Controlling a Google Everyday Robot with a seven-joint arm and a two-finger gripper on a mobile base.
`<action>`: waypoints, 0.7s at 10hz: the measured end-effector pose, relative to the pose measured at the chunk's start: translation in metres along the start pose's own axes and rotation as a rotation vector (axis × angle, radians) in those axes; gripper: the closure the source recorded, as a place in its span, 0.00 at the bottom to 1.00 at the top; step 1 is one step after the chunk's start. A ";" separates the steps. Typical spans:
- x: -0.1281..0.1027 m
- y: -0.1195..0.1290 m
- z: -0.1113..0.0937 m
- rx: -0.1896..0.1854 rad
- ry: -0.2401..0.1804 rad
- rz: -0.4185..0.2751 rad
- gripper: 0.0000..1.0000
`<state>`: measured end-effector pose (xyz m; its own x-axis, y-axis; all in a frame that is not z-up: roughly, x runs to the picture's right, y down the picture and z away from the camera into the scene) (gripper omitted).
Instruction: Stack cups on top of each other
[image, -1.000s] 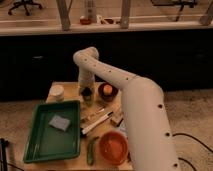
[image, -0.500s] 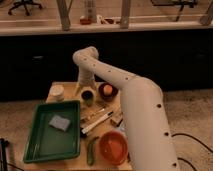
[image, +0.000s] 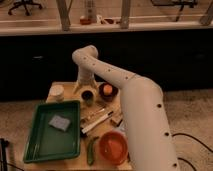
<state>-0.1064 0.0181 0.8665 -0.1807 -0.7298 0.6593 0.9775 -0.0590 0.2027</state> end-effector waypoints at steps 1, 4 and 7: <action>0.001 0.000 -0.002 0.000 0.006 -0.001 0.20; 0.001 -0.001 -0.008 0.000 0.026 -0.008 0.20; 0.002 -0.002 -0.015 -0.003 0.040 -0.019 0.20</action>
<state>-0.1071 0.0067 0.8568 -0.1953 -0.7549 0.6261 0.9741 -0.0752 0.2131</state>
